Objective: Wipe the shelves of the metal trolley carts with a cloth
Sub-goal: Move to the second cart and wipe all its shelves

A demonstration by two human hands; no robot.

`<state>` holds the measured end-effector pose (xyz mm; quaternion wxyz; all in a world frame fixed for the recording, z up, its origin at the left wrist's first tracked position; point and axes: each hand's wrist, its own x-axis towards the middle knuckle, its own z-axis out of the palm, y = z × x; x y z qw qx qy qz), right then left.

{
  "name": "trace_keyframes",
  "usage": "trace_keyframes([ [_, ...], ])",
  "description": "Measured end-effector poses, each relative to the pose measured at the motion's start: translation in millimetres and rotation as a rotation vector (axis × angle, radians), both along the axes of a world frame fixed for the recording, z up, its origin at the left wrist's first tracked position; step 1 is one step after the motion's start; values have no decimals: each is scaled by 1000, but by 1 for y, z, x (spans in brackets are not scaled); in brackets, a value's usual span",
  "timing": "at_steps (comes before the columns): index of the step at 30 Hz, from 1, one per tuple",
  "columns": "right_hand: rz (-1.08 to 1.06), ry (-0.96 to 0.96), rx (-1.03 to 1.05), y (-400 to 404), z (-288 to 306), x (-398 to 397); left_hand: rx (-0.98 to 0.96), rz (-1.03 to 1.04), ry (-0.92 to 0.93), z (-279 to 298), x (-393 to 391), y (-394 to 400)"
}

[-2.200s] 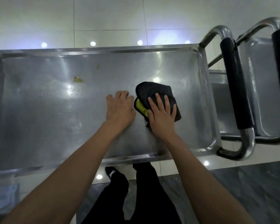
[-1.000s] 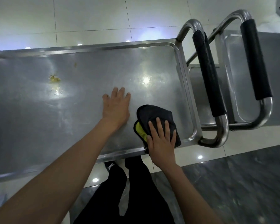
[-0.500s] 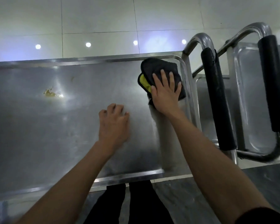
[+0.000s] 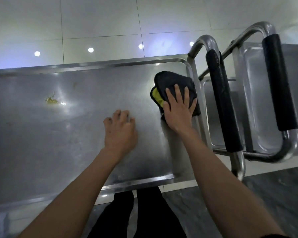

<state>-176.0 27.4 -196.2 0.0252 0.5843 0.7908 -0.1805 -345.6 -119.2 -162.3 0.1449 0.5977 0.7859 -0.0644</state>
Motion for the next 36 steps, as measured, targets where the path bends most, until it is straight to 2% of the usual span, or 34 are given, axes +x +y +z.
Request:
trace_keyframes([
  [6, -66, -30, -55, -124, 6, 51, -74, -62, 4, 3, -1, -16],
  [13, -90, -41, -40, -233, 12, 79, -16, -100, -72, 11, -1, -86],
  [17, -69, -26, -58, -249, 13, 72, -17, -75, -93, 21, -7, -123],
  [27, 0, -14, -79, -238, 12, 3, -52, 155, -116, 40, -45, -185],
  [32, 48, 0, -130, -233, 11, -51, -27, 276, -132, 50, -83, -210],
  [36, 6, -6, -128, -233, 12, -94, 4, 326, -128, 48, -132, -222],
])
